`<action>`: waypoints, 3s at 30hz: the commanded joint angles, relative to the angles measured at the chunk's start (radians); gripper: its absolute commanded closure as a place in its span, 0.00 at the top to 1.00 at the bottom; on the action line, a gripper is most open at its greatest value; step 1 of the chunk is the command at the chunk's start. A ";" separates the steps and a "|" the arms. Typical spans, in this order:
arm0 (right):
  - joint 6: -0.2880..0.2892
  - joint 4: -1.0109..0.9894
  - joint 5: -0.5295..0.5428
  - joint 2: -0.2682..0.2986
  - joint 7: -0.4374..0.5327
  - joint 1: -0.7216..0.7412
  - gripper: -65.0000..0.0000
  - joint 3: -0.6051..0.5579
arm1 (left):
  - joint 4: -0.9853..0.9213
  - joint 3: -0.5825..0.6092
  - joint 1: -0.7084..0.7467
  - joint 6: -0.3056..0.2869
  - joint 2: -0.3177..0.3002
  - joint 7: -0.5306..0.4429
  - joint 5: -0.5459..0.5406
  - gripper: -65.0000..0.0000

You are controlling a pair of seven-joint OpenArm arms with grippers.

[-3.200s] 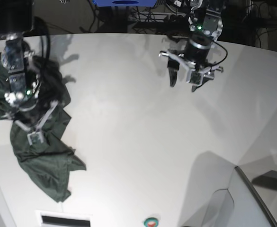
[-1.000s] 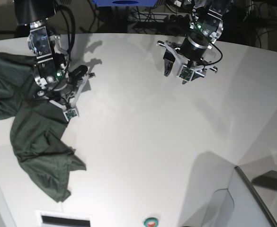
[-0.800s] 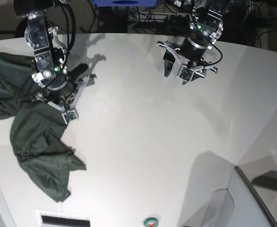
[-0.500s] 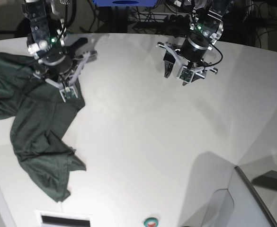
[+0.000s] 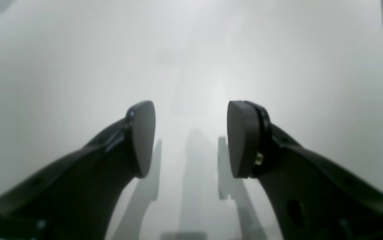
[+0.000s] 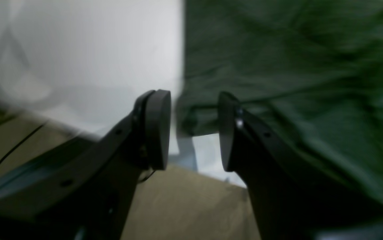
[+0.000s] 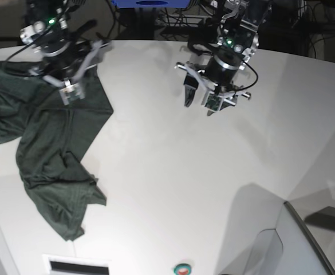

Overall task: Layout the t-shirt on the table in an organized manner, then fold the t-shirt properly
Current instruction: 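Grasp the shirt with the left gripper and spread it from the right gripper, then pull the shirt flat with both grippers, then release and raise the left gripper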

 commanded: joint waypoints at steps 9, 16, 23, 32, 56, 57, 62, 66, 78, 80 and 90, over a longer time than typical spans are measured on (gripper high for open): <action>0.001 -0.185 -0.004 0.007 0.014 0.202 0.34 0.510 | -0.079 0.349 -0.207 -0.059 0.107 -0.023 0.000 0.49; 0.164 -0.433 -0.006 0.007 0.104 0.329 0.34 0.754 | -0.420 0.449 -0.382 -0.058 0.325 -0.028 0.000 0.49; 0.202 -0.525 -0.006 0.028 0.109 0.337 0.34 0.780 | -0.678 0.573 -0.529 -0.052 0.330 -0.022 0.001 0.49; 0.204 -0.580 -0.006 0.042 0.109 0.435 0.34 0.775 | -0.724 0.573 -0.494 -0.052 0.233 0.043 0.009 0.49; 0.202 -0.507 -0.007 0.031 0.101 0.440 0.34 0.544 | 0.013 0.105 -0.138 -0.052 -0.052 0.100 0.011 0.49; 0.204 -0.467 -0.006 0.019 0.101 0.414 0.34 0.540 | 0.008 0.116 -0.166 -0.053 -0.032 0.133 0.011 0.49; 0.204 -0.301 -0.007 -0.030 0.101 0.289 0.34 0.407 | -0.099 0.197 -0.342 -0.056 0.075 0.255 0.011 0.49; 0.198 -0.361 -0.007 -0.032 0.101 0.288 0.34 0.329 | -0.359 0.287 -0.503 -0.053 0.169 0.255 0.011 0.49; 0.196 -0.869 -0.009 0.105 0.107 0.570 0.02 0.511 | -0.573 0.338 -0.601 -0.050 0.163 0.256 0.009 0.49; 0.195 -0.946 -0.009 0.139 0.109 0.625 0.02 0.517 | -0.573 0.338 -0.594 -0.029 0.147 0.256 0.009 0.49; -0.003 -1.136 -0.009 0.235 0.164 0.796 0.02 0.507 | -0.575 0.338 -0.588 0.047 0.118 0.259 0.009 0.49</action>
